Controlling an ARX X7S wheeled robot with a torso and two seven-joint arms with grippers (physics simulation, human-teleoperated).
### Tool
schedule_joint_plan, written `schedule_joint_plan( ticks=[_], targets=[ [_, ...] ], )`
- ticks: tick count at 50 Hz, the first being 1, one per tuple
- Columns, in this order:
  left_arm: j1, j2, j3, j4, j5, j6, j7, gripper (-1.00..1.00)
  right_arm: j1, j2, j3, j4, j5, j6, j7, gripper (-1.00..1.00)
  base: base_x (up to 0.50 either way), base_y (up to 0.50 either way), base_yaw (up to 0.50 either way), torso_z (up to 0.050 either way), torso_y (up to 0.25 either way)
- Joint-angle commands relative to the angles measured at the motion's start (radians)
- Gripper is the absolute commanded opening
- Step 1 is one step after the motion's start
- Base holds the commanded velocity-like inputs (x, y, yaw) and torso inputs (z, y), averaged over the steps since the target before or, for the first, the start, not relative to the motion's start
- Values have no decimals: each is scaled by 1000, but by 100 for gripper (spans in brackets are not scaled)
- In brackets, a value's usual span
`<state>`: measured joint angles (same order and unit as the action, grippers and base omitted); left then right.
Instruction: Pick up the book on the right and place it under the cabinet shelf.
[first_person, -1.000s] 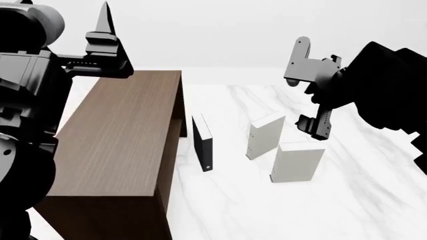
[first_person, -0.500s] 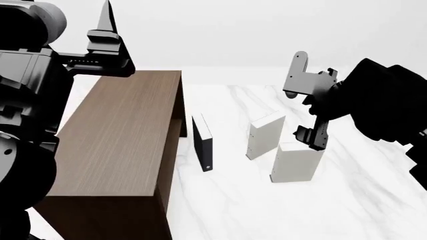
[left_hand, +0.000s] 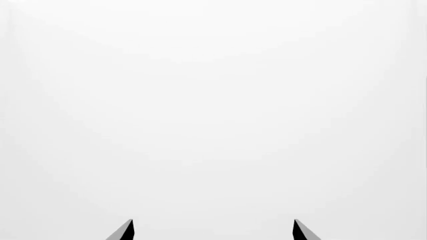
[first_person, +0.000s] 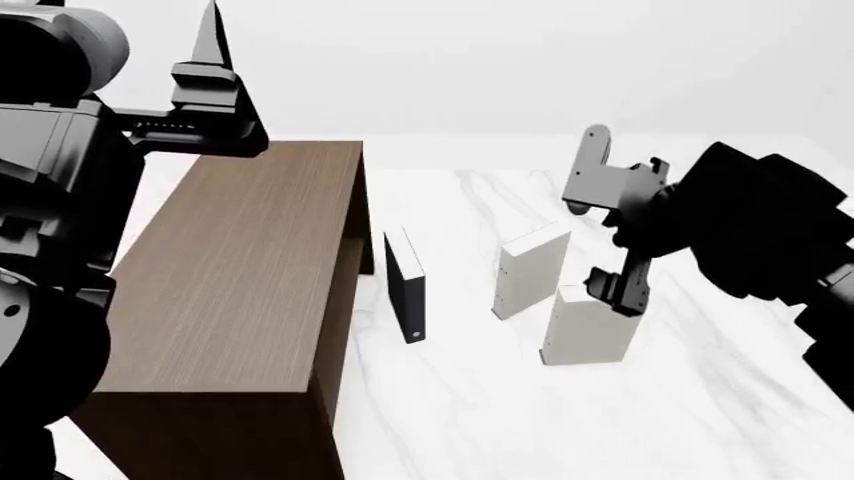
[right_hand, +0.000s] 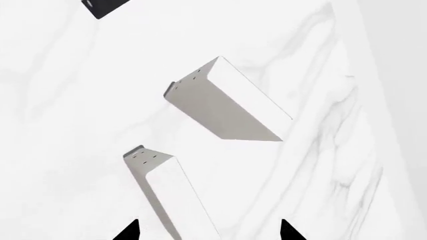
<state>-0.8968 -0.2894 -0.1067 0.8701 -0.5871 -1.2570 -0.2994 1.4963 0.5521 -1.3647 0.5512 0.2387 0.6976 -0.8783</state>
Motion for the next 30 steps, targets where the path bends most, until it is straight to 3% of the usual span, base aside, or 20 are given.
schedule_joint_plan(
  ticks=[1,30],
  targets=[
    [-5,0,-3,9,-15,-10,-10,100,-21,-3,-1,11,1,8,14,100,0,0,0,0,0],
    [-12,-9,7,7,-39,-11,-26,100,-73,-19,-4,69,1,-62,23,100,0,0,0,0,0]
  ],
)
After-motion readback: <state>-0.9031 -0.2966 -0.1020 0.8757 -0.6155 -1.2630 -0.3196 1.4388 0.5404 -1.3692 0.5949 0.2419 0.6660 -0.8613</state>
